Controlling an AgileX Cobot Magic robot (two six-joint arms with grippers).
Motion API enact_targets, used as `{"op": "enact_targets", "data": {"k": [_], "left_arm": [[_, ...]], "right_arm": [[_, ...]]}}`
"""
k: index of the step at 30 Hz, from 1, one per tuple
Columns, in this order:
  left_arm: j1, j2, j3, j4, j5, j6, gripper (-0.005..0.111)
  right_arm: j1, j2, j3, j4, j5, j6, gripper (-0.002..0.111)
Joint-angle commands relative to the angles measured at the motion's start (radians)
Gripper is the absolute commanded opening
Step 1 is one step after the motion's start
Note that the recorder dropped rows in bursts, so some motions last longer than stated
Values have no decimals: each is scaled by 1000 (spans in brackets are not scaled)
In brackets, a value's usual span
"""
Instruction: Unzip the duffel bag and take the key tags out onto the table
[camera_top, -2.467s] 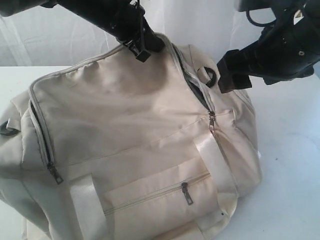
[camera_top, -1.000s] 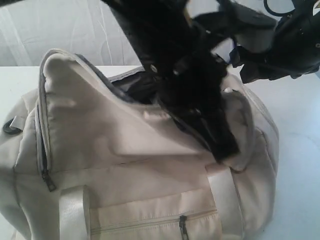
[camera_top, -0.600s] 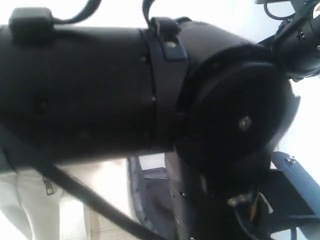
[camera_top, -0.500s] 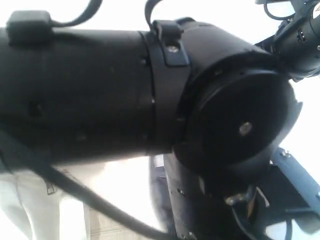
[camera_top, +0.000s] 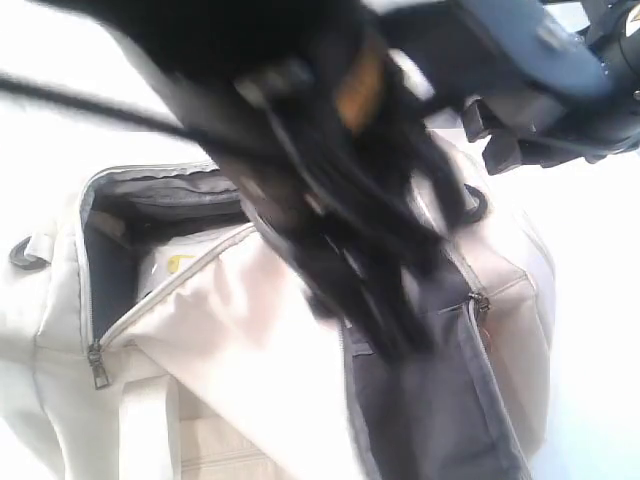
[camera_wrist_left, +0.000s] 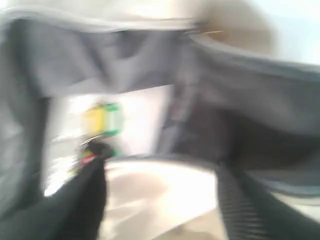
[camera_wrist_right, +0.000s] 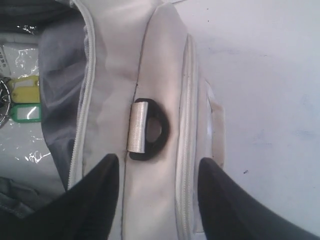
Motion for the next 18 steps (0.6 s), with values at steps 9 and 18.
{"op": "enact_targets", "data": {"k": [9,18], "left_arm": [[380,42,178,-122,-7,5,0],[377,-15,359,-502,91,196,0]], "right_arm": [[-2,0,-5,7,-1,-16,46],[-2,0,-5,7,-3,-35,46]]}}
